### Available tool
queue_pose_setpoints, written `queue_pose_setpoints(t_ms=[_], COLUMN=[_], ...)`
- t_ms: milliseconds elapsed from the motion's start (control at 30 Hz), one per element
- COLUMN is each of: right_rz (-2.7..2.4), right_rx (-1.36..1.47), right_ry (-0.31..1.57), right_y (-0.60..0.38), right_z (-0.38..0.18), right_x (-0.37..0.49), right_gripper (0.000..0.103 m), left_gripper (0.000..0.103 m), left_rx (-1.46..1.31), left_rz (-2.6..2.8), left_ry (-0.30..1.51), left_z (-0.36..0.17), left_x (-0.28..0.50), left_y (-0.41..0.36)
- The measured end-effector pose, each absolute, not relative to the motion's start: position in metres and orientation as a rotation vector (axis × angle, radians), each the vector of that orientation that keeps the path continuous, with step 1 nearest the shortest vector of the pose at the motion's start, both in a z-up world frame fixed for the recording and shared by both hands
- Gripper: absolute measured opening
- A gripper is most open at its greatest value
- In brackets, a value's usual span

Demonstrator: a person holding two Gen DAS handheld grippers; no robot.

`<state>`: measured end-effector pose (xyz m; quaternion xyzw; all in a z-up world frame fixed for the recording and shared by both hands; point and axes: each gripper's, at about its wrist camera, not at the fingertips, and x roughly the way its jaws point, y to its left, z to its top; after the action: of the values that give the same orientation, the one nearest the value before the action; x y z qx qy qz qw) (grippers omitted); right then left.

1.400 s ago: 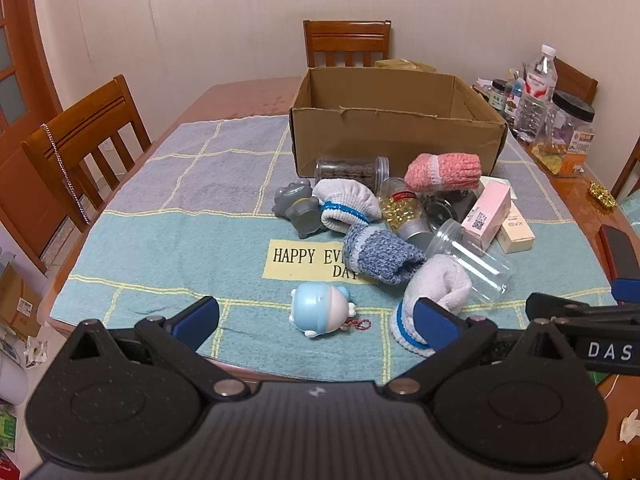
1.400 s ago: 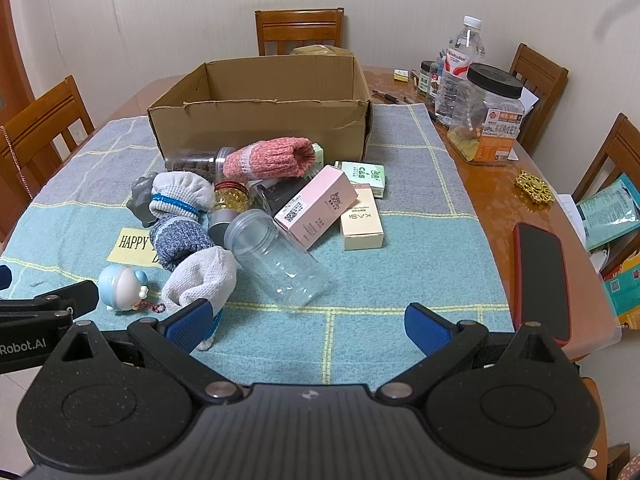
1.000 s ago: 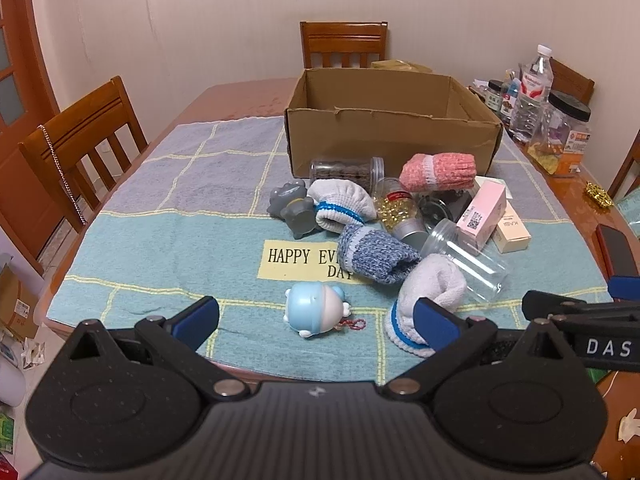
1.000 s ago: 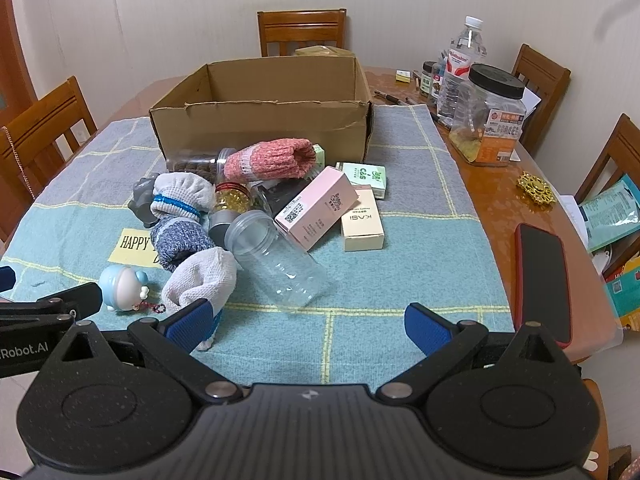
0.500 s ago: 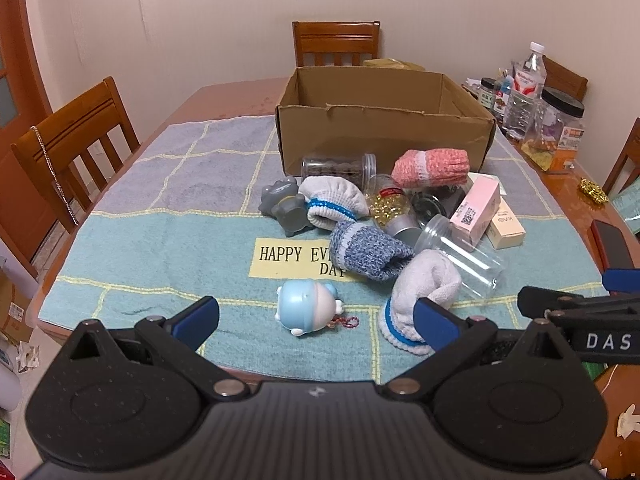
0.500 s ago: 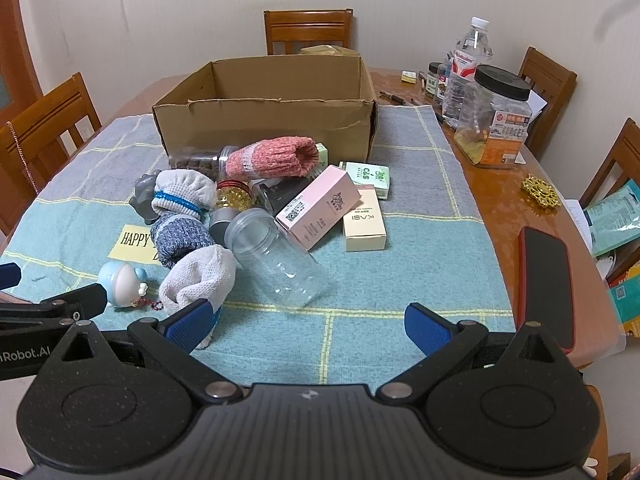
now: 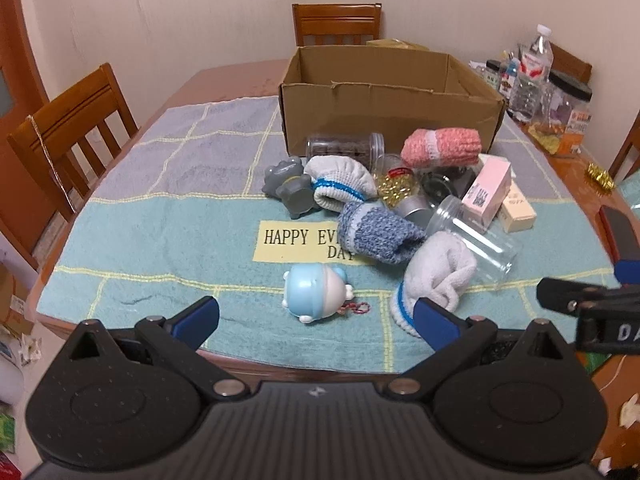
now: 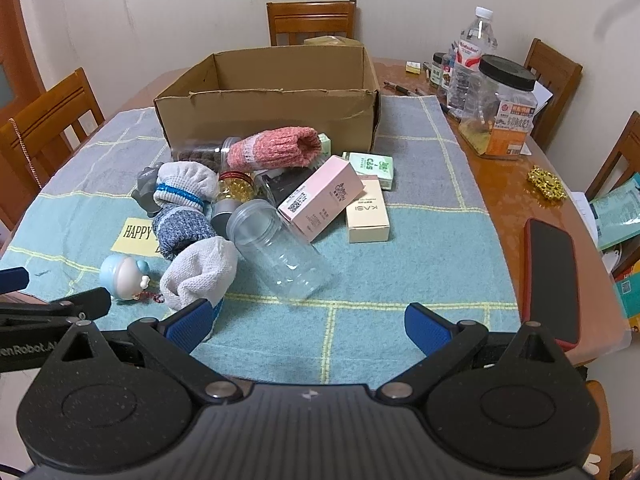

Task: Organize objects
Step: 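Move both tools toward the light-blue toy and white sock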

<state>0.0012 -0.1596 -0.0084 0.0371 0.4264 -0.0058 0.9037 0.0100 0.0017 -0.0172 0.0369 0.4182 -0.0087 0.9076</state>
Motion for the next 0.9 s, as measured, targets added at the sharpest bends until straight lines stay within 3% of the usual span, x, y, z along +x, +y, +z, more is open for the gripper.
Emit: queue_pose_setpoints(t_ms=[733,900], right_rz=[0.131,0.154], right_rx=[-0.047,-0.058], right_ry=[0.898,0.903], right_y=[-0.132,-0.130], right_z=[-0.034,-0.036], right_x=[0.011,0.013], right_gripper=[0.103,0.103], left_gripper=[0.102,0.095], left_rx=[-0.032,-0.093], left_rz=[-0.024,-0.017], left_ry=[0.856,0.866], left_z=[-0.067,-0.078], left_x=[0.041,0.051], left_y=[0.028,0.032])
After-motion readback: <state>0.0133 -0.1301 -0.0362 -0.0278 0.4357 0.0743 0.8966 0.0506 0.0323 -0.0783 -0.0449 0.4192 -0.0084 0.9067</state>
